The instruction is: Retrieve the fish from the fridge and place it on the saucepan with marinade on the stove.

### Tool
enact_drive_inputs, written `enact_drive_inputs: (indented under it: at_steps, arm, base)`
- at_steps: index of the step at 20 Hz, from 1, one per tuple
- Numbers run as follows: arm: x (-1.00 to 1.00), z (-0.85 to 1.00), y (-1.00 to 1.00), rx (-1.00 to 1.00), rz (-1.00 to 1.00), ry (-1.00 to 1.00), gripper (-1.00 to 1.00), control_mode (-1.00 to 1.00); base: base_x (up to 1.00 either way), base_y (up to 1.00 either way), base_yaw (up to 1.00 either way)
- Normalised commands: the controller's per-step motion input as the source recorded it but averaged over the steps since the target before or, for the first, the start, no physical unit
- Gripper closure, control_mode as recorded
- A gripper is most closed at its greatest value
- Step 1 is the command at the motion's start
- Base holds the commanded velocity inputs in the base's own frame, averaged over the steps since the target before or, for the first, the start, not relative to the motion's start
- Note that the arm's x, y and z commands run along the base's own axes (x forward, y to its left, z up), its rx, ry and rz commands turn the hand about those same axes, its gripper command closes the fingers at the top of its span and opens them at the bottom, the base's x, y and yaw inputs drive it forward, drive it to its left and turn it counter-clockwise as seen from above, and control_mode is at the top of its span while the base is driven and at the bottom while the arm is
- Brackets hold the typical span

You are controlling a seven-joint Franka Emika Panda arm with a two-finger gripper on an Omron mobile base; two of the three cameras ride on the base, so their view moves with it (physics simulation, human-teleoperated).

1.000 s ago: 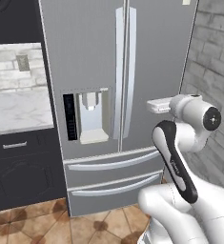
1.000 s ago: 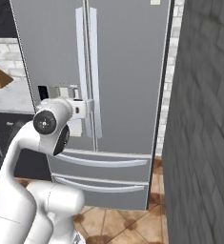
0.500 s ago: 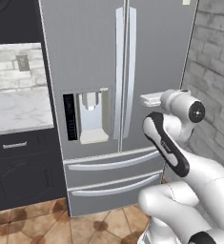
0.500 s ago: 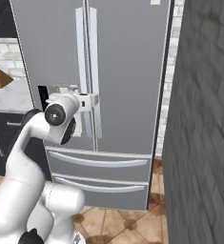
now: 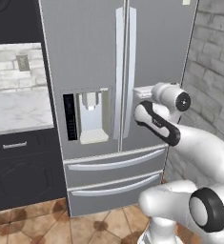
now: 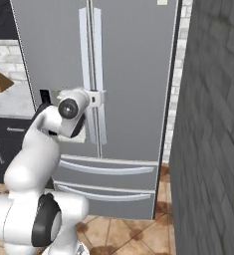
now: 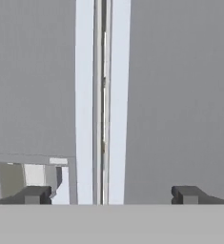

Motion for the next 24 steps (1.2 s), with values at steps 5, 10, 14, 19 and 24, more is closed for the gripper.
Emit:
enact_drive_inputs:
  at_steps: [5,10,14,19,24]
  arm:
    - [0.65,-0.11,0.0,0.0,0.01,0.0,-1.0,-1.0]
    - [0.74,-0.1,0.0,0.0,0.02,0.0,-1.0,-1.0]
    - [0.81,-0.1,-0.02,0.0,0.02,0.0,-1.0,-1.0]
    - [0.87,-0.18,-0.08,0.0,0.05,0.0,-1.0,-1.0]
    - [0.68,-0.15,-0.45,0.04,0.1,0.0,-1.0,-1.0]
  base:
    - [0.0,0.0,0.0]
    - [0.0,0.0,0.0]
    - [0.0,0.0,0.0]
    - [0.0,0.0,0.0]
    - [0.0,0.0,0.0]
